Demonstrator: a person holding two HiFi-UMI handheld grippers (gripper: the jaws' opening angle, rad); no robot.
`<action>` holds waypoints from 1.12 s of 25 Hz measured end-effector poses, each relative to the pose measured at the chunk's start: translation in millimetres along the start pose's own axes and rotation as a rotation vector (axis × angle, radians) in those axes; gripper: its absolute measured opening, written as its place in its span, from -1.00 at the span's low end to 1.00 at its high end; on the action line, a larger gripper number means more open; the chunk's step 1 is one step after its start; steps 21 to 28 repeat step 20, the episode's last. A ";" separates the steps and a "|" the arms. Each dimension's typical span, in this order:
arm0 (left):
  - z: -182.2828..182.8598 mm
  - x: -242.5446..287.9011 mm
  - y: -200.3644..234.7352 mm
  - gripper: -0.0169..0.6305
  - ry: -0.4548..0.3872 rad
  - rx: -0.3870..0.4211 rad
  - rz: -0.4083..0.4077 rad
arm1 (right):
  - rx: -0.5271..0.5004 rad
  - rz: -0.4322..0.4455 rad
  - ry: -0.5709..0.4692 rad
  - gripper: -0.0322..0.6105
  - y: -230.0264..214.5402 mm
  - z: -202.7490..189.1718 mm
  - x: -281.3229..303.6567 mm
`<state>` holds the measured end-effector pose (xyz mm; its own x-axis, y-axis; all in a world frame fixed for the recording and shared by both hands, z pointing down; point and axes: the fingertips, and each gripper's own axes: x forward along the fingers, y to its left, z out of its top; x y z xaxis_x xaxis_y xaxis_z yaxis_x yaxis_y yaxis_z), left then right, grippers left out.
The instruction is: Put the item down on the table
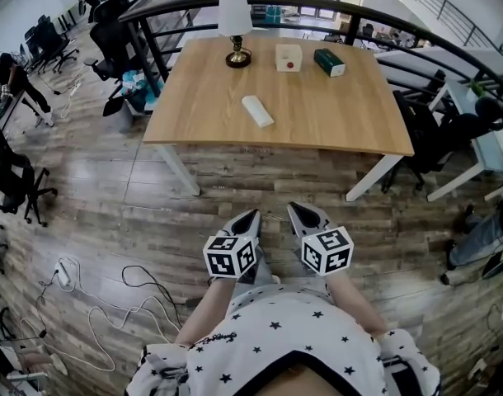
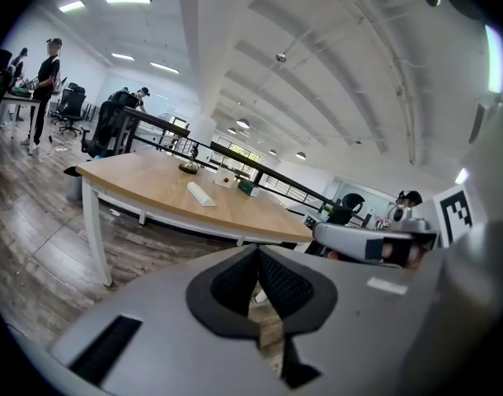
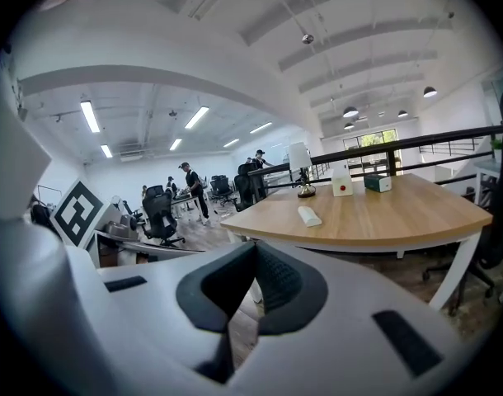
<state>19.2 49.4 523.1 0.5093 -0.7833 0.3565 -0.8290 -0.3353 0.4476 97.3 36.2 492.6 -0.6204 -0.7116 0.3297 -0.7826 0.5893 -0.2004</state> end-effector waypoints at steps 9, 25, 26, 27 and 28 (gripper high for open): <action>4.5 -4.6 -0.5 -0.91 -0.008 0.008 -0.003 | -0.007 0.034 -0.028 -0.92 9.9 3.9 -0.9; 11.9 -5.1 -1.2 -0.91 -0.019 0.014 -0.011 | -0.005 0.026 -0.031 -0.92 8.5 7.7 3.3; 11.9 -5.1 -1.2 -0.91 -0.019 0.014 -0.011 | -0.005 0.026 -0.031 -0.92 8.5 7.7 3.3; 11.9 -5.1 -1.2 -0.91 -0.019 0.014 -0.011 | -0.005 0.026 -0.031 -0.92 8.5 7.7 3.3; 11.9 -5.1 -1.2 -0.91 -0.019 0.014 -0.011 | -0.005 0.026 -0.031 -0.92 8.5 7.7 3.3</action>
